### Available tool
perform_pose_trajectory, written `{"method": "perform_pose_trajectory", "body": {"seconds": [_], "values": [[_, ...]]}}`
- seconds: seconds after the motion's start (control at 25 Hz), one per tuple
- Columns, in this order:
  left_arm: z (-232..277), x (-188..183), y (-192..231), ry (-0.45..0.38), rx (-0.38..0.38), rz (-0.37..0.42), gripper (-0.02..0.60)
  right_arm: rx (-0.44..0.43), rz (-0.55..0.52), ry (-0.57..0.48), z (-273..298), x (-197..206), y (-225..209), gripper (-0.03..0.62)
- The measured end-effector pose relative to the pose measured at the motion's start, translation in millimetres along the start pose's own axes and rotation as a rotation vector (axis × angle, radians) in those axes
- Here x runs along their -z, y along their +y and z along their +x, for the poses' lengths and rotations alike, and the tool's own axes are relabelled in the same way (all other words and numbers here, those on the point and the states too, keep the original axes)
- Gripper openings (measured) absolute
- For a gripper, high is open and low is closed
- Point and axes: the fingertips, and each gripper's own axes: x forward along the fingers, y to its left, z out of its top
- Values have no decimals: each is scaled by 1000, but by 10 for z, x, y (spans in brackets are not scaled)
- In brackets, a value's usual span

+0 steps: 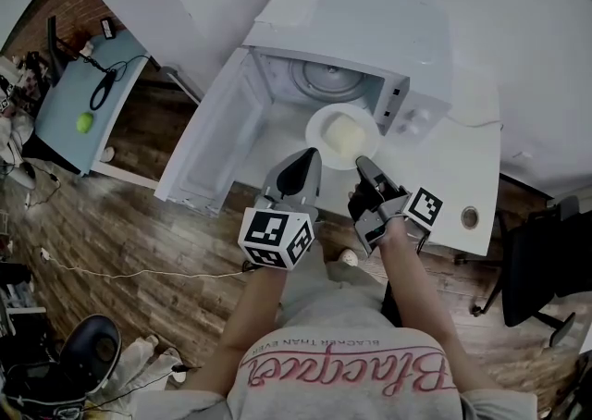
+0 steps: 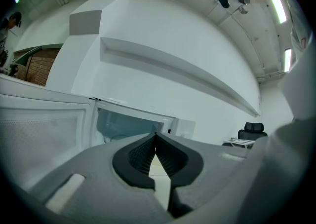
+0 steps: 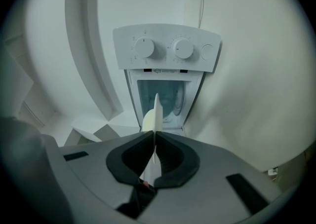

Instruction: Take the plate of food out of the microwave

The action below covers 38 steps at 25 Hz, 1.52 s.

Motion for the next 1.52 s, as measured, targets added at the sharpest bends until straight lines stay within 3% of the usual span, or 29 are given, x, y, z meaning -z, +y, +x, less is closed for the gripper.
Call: {"method": "perform_pose_trajectory", "body": {"seconds": [0.32, 0.64, 1.52], "values": [[-89, -10, -116, -15, -8, 0, 6, -16, -7, 16, -153, 6, 139, 20], [-89, -179, 42, -55, -7, -7, 6, -30, -22, -1, -114, 14, 316, 21], [-124, -724, 219, -126, 54, 63, 6, -131, -41, -82, 150, 115, 954, 23]]}}
